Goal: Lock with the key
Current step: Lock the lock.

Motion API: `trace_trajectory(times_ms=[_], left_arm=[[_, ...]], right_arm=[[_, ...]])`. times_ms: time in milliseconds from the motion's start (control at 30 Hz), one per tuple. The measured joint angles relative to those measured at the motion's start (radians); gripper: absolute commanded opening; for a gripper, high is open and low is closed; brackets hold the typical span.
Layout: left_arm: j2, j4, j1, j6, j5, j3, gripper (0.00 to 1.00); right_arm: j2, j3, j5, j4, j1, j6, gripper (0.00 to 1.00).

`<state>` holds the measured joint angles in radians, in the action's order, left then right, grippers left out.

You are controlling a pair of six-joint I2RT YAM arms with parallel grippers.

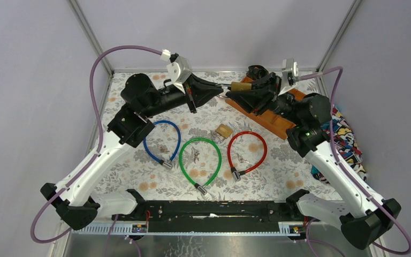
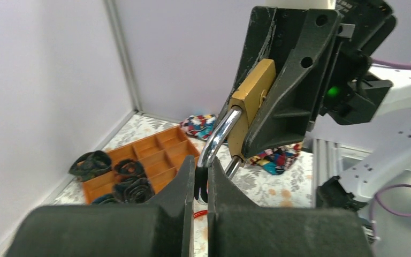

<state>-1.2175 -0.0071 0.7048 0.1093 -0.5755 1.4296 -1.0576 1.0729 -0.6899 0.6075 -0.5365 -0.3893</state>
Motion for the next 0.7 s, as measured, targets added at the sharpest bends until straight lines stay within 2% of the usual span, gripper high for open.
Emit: trace_trajectory(times_ms=[233, 367, 533, 633, 667, 700], left_arm=[[-0.001, -0.035, 0.072, -0.084, 0.176, 0.01, 0.0], [-0.005, -0.033, 0.094, -0.109, 0.232, 0.032, 0.0], [-0.002, -0.029, 0.106, -0.123, 0.247, 0.046, 0.0], [0.007, -0.032, 0.091, -0.124, 0.221, 0.041, 0.0], [0.01, -0.035, 0.079, -0.122, 0.194, 0.039, 0.0], [0.01, -0.04, 0.063, -0.122, 0.161, 0.037, 0.0]], right_arm=[[-0.064, 0.003, -0.018, 0.09, 0.008, -0.025, 0.0], [-0.092, 0.012, -0.028, 0.169, 0.015, -0.06, 0.0], [-0.1, 0.019, -0.037, 0.218, 0.016, -0.082, 0.0], [-0.09, 0.029, -0.056, 0.178, 0.021, -0.071, 0.0], [-0.081, 0.029, -0.063, 0.159, 0.023, -0.062, 0.03], [-0.068, 0.029, -0.074, 0.128, 0.027, -0.051, 0.11]])
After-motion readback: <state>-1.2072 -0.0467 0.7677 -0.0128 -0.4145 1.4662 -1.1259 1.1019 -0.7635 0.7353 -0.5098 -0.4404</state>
